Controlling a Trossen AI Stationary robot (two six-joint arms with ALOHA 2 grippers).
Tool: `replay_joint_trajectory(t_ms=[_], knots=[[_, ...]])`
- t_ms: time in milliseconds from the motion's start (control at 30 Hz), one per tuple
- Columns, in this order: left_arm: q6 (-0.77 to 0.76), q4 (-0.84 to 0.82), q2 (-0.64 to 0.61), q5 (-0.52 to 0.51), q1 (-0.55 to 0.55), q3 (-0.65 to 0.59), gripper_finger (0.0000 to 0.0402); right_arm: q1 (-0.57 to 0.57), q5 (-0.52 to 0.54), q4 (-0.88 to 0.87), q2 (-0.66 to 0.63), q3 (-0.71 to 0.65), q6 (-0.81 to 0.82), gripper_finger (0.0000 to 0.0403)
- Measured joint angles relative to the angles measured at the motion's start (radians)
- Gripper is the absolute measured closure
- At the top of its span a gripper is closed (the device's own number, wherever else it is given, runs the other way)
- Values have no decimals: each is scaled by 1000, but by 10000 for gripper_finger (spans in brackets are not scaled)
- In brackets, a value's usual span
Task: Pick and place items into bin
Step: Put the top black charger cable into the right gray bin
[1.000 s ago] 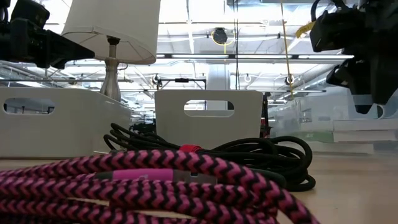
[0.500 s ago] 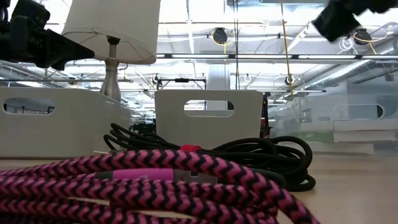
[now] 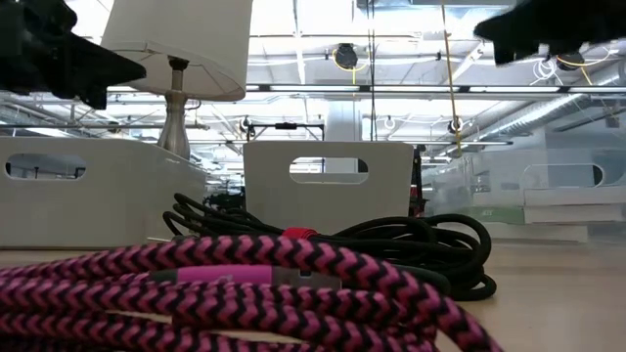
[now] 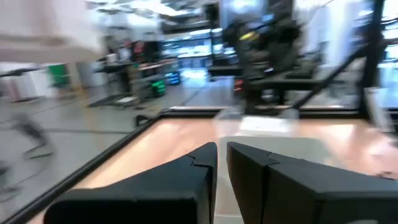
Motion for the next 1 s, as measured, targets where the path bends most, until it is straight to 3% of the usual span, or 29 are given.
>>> replay_joint_trajectory(t_ms=[167, 333, 567, 767, 1000], knots=[[4, 112, 131, 44, -22, 0, 395, -46, -37, 250, -55, -163, -84, 398], [14, 237, 356, 29, -61, 63, 397, -93, -8, 285, -136, -237, -112, 399], [64, 237, 757, 8, -129, 289, 398, -165, 24, 161, -245, -238, -120, 402], [58, 228, 1115, 8, -217, 485, 398, -190, 23, 170, -253, -238, -82, 402], [-8, 179, 1419, -40, -265, 746, 396, -202, 24, 152, -253, -238, -64, 401]])
